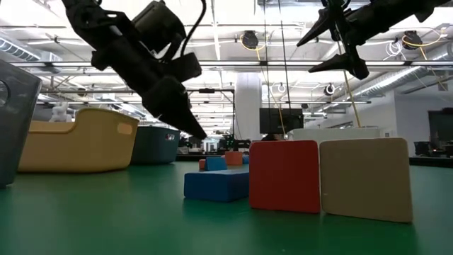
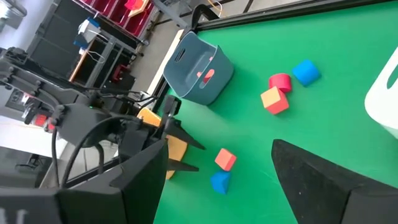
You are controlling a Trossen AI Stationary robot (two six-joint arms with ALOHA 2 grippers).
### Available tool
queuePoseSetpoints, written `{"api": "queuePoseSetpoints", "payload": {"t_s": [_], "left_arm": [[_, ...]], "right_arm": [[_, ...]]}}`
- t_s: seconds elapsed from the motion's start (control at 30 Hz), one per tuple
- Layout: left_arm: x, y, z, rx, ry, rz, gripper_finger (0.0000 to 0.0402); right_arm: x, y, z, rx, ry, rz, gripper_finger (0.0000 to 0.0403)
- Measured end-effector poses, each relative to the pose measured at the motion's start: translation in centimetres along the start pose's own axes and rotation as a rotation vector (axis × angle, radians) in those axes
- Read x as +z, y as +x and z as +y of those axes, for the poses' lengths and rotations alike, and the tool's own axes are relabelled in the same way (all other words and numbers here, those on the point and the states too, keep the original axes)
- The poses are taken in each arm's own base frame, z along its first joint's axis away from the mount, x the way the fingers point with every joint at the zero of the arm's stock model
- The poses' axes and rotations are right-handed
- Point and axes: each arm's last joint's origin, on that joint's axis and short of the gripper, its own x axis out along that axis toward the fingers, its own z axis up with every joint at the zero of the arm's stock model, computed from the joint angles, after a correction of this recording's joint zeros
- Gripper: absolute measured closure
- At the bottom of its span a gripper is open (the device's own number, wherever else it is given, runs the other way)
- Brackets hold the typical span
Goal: Sort & place blocks by color
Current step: Put the bottom orange block into the blue bin
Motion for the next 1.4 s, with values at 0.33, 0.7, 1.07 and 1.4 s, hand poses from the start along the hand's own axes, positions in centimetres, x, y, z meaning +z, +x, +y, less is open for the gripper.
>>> {"api": "queuePoseSetpoints", "payload": {"t_s": [0.33, 0.7, 1.07, 1.4], "left_arm": [[0.1, 2.6, 0.4, 0.008, 0.053, 0.043, 0.0219], [-0.6, 3.1, 1.5, 0.040, 0.028, 0.090, 0.0156], [-1.0, 3.6, 1.9, -0.002, 0.000, 0.106, 0.0160], [-2.0, 4.7, 1.7, -0.010, -0.028, 0.146, 0.0160]], "right_arm": [[0.0, 0.0, 0.0, -0.001, 0.000, 0.000, 0.0124], [0.0, 0.0, 0.0, -0.001, 0.001, -0.001, 0.0124], [0.0, 0.0, 0.0, -0.001, 0.000, 0.000, 0.0124], [0.0, 0.0, 0.0, 0.000, 0.002, -0.001, 0.0124]]}}
